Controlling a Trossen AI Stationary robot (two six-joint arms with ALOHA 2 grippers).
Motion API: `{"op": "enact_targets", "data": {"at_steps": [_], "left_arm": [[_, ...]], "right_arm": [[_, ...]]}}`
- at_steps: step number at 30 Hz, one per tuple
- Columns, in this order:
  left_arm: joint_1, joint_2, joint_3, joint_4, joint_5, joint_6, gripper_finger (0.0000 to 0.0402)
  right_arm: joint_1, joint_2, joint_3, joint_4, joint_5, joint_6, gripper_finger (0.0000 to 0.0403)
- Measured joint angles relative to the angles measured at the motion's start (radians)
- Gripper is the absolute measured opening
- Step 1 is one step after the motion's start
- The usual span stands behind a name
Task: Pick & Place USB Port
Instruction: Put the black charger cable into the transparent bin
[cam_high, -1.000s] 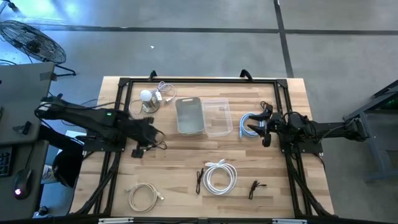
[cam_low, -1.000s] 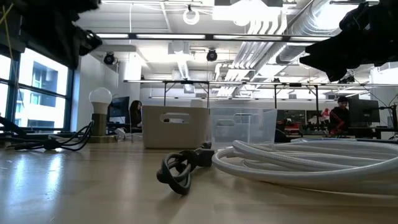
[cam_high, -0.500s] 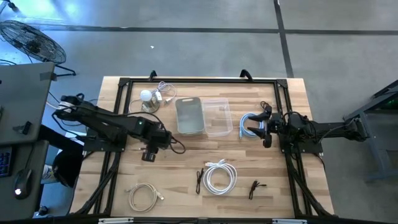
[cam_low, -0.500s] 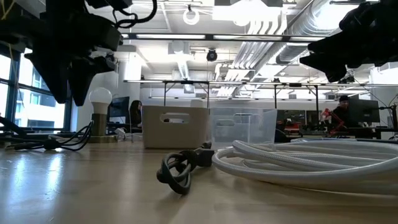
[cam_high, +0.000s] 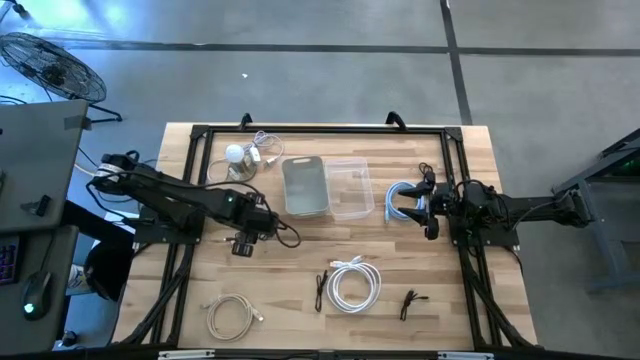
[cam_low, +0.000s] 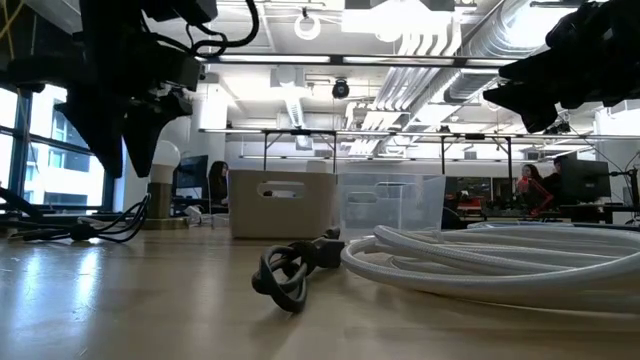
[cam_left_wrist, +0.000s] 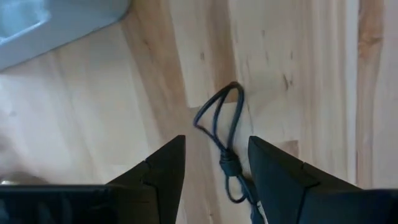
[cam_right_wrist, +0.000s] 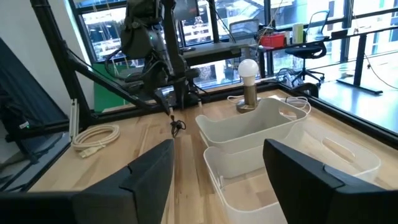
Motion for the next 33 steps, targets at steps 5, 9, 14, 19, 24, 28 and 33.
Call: {"op": "enact_targets", "data": {"at_steps": [5,9,14,19,24,28,33], "left_arm": [[0.000,0.045,0.000,0.016,0.001,0.022,0.0170],[0.000,0.074,0.000,0.024,0.002,0.022,0.0170],[0.000,0.104,0.000,0.039,0.001,0.022,0.0170],[0.000,0.129,-0.001,0.045,-0.009,0.023,0.0170],[0.000,0.148,-0.001,0.079,-0.058,0.065,0.0170],[0.000,0.163,-0.003,0.099,-0.120,0.067,0.0168],[0.001,0.199,-0.002,0.119,-0.121,0.067,0.0108]], "right_arm": [[0.000,0.003,0.000,0.000,0.000,0.001,0.0241],[0.000,0.013,-0.002,0.001,-0.006,0.005,0.0241],[0.000,0.026,-0.002,0.000,-0.008,0.006,0.0240],[0.000,0.026,-0.002,0.000,-0.023,0.007,0.0240],[0.000,0.025,-0.002,0.001,-0.052,0.007,0.0239],[0.000,0.025,-0.002,0.000,-0.056,0.007,0.0240],[0.000,0.024,-0.002,0.001,-0.091,0.007,0.0238]]}}
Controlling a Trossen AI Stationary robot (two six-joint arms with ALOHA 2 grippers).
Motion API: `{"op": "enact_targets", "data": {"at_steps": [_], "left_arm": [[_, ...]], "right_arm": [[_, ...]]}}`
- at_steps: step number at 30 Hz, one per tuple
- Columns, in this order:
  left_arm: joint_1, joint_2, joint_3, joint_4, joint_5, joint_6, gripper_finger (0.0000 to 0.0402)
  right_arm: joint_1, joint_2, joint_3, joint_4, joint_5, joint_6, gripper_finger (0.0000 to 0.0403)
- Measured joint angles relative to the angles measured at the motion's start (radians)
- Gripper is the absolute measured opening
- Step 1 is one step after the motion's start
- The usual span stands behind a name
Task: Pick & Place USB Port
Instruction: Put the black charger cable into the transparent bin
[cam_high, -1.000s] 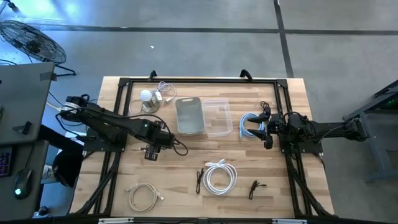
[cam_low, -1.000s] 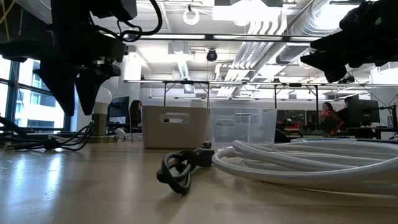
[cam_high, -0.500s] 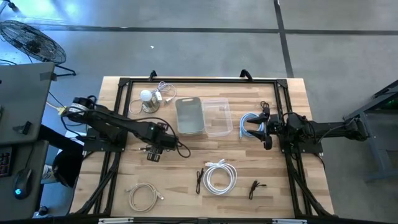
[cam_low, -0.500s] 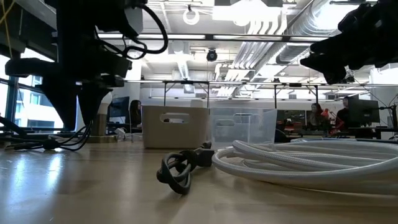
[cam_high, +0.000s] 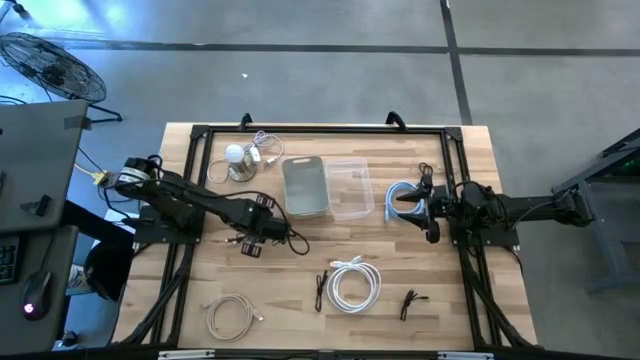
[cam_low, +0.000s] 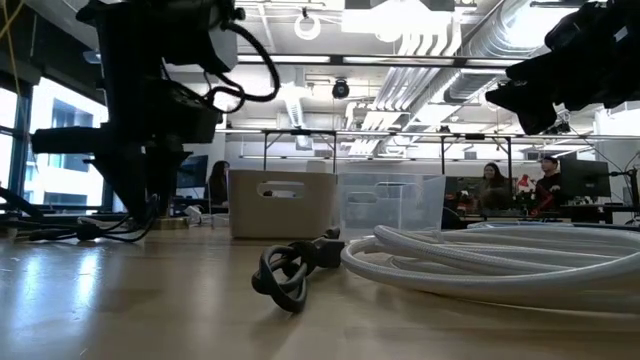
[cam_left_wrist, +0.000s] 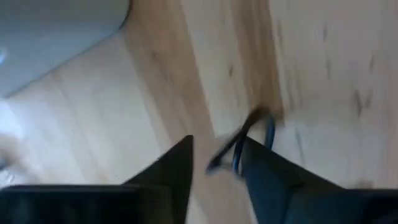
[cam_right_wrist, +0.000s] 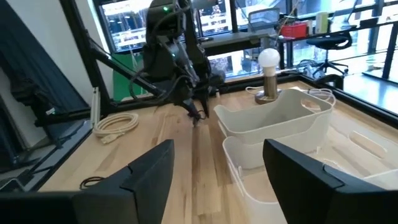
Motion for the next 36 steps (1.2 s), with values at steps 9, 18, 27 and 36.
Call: {"op": "enact_targets", "data": {"at_steps": [9,18,27,36], "left_arm": [[-0.001,0.024,-0.001,0.003,-0.006,-0.022,0.0005],[-0.001,-0.029,0.001,-0.040,-0.039,-0.042,0.0002],[-0.002,-0.152,0.094,-0.137,-0.053,-0.049,0.0001],[-0.079,-0.205,0.422,-0.369,-0.197,-0.074,0.0001]], "right_arm": [[0.000,0.029,0.001,0.025,-0.019,-0.004,0.0238],[0.000,0.040,0.002,0.046,-0.020,-0.009,0.0236],[0.000,0.043,0.002,0.072,-0.019,-0.090,0.0236],[0.000,0.053,0.002,0.098,-0.019,-0.188,0.0236]]}}
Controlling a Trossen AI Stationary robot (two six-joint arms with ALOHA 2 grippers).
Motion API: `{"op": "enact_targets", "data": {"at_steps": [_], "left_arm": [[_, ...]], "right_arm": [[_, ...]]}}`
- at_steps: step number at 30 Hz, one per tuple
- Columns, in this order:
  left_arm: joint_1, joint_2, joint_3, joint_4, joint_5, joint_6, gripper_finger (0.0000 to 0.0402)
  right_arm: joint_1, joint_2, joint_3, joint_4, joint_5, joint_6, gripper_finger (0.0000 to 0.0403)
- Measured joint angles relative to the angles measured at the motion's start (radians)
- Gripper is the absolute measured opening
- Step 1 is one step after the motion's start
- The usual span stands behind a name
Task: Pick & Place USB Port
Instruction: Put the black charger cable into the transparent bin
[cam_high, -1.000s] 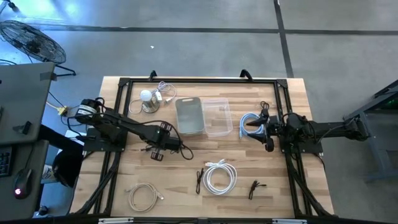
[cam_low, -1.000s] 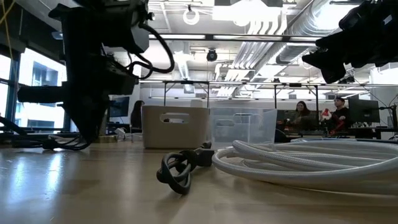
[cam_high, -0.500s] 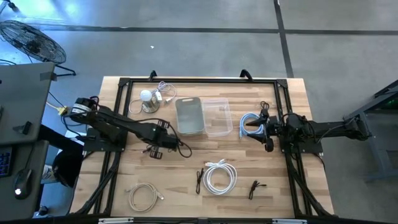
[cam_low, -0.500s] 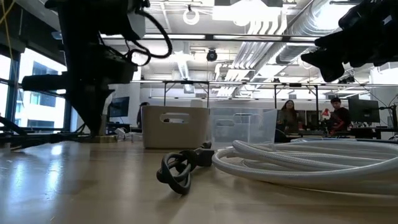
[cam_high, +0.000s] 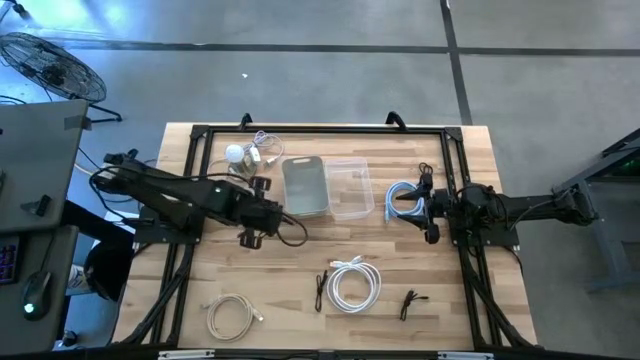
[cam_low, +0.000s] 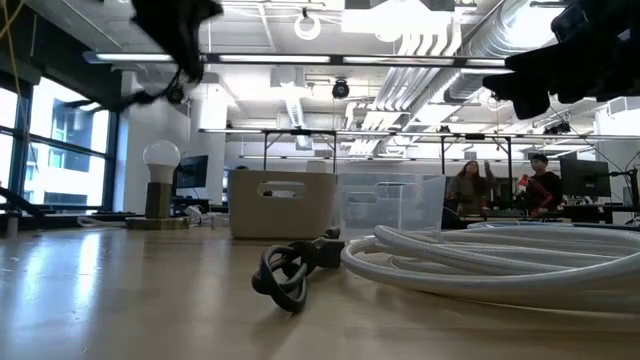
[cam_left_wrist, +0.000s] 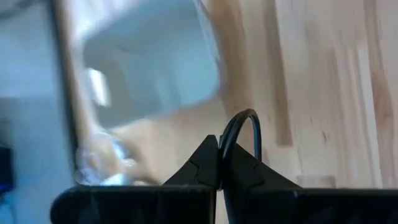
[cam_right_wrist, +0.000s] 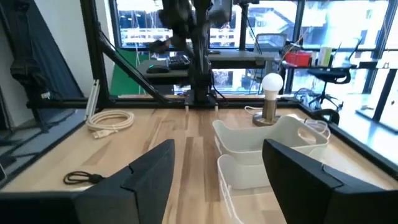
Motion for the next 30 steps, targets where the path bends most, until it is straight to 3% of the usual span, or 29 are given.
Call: {"op": "enact_targets", "data": {"at_steps": [5,9,14,19,30], "left_arm": [[-0.053,0.000,0.138,0.063,-0.194,0.027,0.0000],[-0.068,0.000,0.151,0.312,-0.259,0.232,0.0000],[-0.049,0.011,0.148,0.581,-0.185,0.443,0.0000],[0.014,0.021,0.094,0.749,-0.108,0.510,0.0000],[0.200,0.051,-0.098,1.233,0.278,0.581,0.0000]], "right_arm": [[0.000,0.001,0.000,0.013,0.008,-0.032,0.0236],[0.000,0.001,0.000,0.039,0.008,-0.071,0.0236],[0.000,0.001,0.000,0.120,0.008,-0.119,0.0236],[0.000,0.024,0.022,0.134,0.001,-0.128,0.0236],[0.059,0.269,0.145,0.143,0.061,-0.193,0.0236]]}}
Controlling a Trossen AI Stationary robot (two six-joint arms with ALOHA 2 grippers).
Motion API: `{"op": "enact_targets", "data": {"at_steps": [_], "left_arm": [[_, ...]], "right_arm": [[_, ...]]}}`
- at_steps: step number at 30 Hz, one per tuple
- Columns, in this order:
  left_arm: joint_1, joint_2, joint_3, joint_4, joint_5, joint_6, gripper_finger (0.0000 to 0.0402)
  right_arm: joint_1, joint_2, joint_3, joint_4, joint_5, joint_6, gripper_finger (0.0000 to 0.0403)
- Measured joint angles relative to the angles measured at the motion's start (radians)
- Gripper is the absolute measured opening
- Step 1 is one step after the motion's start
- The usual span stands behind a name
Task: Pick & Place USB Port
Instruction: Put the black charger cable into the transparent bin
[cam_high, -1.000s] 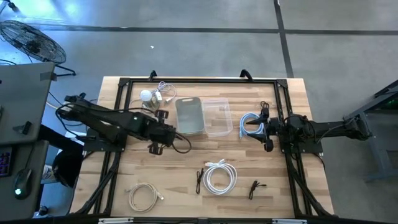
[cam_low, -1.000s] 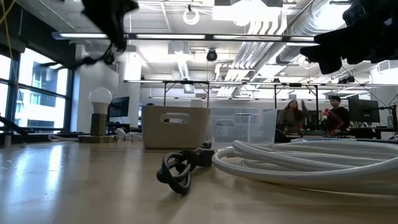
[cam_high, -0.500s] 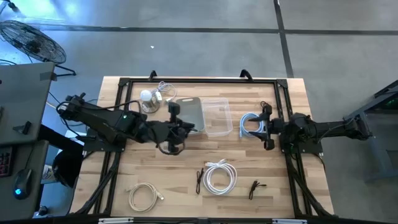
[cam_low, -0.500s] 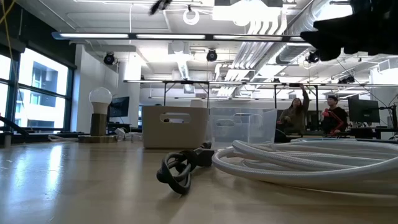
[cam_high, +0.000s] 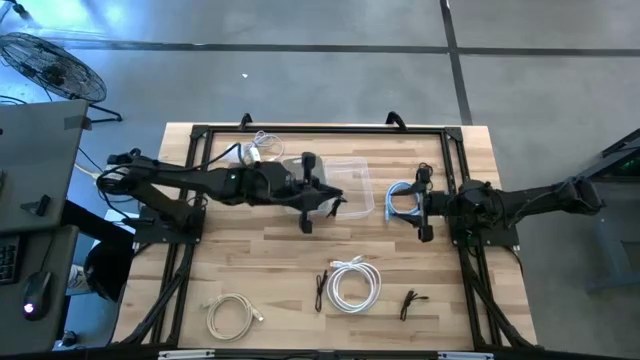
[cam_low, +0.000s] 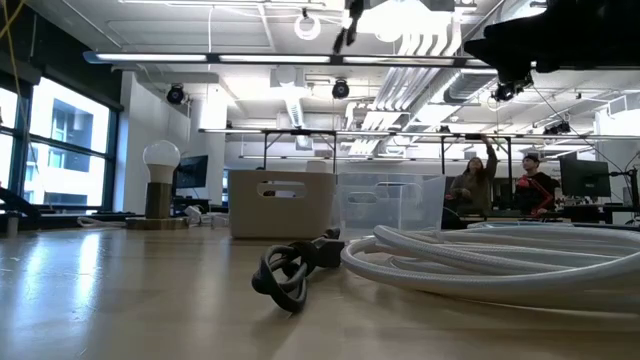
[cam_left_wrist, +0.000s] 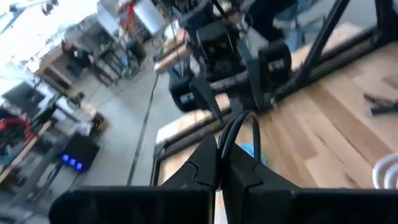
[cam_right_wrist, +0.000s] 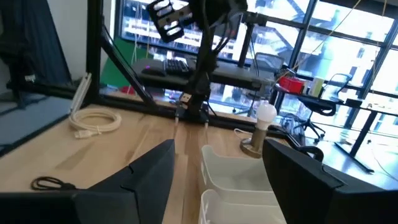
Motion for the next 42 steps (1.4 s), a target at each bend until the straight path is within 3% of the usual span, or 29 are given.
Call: {"op": "enact_targets", "data": {"at_steps": [15,31,35,39,42], "left_arm": [[0.044,0.083,-0.044,0.234,0.170,0.057,0.0000],[0.044,0.111,-0.045,0.228,0.182,0.061,0.0000],[0.044,0.111,-0.045,0.225,0.184,0.061,0.0000],[0.043,0.111,-0.045,0.221,0.193,0.061,0.0000],[0.043,0.111,-0.045,0.221,0.208,0.061,0.0000]], "right_arm": [[0.021,0.349,0.202,0.039,0.018,-0.012,0.0236],[0.021,0.602,0.416,0.039,-0.068,-0.019,0.0229],[0.021,0.631,0.432,0.039,-0.068,-0.030,0.0176],[0.020,0.636,0.440,0.026,-0.068,-0.083,0.0049],[0.021,0.632,0.440,0.021,-0.056,-0.129,0.0028]]}}
